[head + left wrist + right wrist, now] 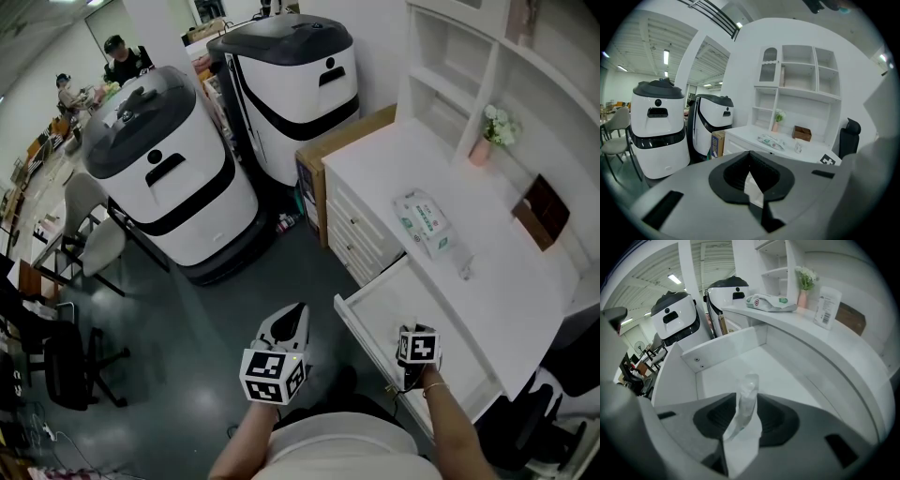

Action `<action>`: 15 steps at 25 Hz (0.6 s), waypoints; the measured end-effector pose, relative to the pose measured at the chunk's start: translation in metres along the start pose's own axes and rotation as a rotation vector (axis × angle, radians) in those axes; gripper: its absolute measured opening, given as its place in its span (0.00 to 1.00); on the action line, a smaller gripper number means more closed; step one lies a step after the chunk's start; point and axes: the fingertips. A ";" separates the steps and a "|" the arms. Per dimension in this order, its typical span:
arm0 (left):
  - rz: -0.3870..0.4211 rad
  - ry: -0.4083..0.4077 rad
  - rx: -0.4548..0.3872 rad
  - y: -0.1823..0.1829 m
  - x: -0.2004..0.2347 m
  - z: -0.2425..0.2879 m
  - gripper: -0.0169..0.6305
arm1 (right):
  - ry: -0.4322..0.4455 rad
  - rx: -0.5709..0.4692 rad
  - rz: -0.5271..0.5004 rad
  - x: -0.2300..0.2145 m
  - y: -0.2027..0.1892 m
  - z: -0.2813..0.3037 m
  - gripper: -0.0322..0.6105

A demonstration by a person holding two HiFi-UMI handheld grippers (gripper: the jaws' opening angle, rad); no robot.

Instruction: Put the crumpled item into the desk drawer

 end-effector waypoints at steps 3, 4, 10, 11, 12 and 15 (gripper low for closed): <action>0.003 -0.003 0.001 -0.001 -0.002 -0.001 0.02 | -0.005 0.002 0.012 -0.004 -0.003 -0.001 0.27; 0.004 -0.004 0.001 -0.002 -0.002 -0.001 0.02 | -0.011 -0.002 0.015 -0.006 -0.004 -0.002 0.27; 0.010 -0.009 -0.005 -0.003 -0.005 -0.004 0.02 | -0.040 -0.045 0.045 -0.015 -0.004 -0.011 0.28; 0.011 -0.009 -0.005 -0.003 -0.004 -0.005 0.02 | -0.041 -0.058 0.049 -0.016 -0.003 -0.014 0.28; 0.012 -0.009 -0.006 -0.003 -0.004 -0.006 0.02 | -0.041 -0.073 0.052 -0.015 -0.001 -0.017 0.28; 0.012 -0.009 -0.011 -0.003 -0.004 -0.008 0.02 | -0.030 -0.126 0.058 -0.014 0.006 -0.032 0.28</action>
Point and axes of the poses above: the fingertips, and each gripper's own axes: z forward along the fingers, x to its left, y out of its top, and after that the axes turned 15 degrees about x, right-handed
